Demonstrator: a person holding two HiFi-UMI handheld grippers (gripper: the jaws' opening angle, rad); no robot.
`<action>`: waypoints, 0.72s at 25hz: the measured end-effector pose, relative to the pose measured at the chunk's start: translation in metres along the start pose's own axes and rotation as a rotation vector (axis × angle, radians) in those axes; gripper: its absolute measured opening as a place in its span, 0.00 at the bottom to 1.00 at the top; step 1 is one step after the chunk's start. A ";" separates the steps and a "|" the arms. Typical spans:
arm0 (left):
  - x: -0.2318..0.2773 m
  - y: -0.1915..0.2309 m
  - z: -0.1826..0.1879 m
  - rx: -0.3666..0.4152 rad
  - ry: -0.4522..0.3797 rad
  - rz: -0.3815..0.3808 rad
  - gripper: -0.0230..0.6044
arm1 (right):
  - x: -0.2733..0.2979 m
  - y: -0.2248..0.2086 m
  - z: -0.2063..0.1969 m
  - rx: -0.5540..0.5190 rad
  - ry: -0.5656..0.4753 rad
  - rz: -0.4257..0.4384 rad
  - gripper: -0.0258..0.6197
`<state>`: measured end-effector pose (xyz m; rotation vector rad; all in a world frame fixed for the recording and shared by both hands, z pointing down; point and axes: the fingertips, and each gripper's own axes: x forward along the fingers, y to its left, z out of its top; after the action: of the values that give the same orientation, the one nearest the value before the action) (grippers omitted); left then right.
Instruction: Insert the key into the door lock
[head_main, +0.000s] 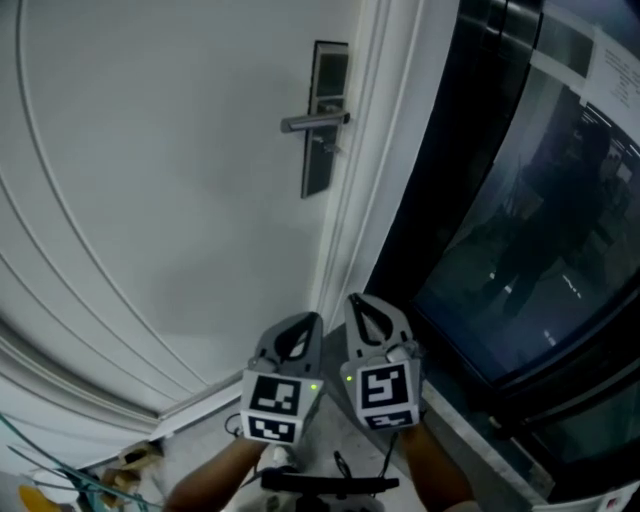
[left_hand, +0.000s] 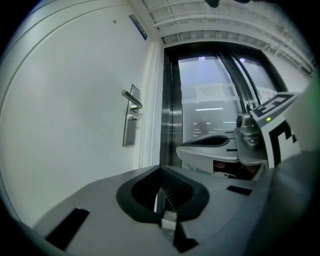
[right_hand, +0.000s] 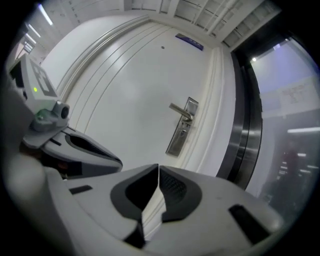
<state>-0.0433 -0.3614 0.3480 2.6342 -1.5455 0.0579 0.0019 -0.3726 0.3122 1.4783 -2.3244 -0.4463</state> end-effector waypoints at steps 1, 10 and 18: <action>-0.002 -0.007 -0.002 0.001 0.003 0.000 0.04 | -0.008 0.001 -0.004 0.028 0.001 0.007 0.07; -0.023 -0.064 -0.022 0.002 0.015 0.028 0.04 | -0.072 0.012 -0.033 0.199 -0.012 0.067 0.06; -0.051 -0.109 -0.031 0.016 0.020 0.051 0.04 | -0.128 0.017 -0.048 0.328 -0.046 0.097 0.06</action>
<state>0.0275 -0.2606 0.3690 2.5976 -1.6130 0.0994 0.0606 -0.2531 0.3462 1.4962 -2.5874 -0.0740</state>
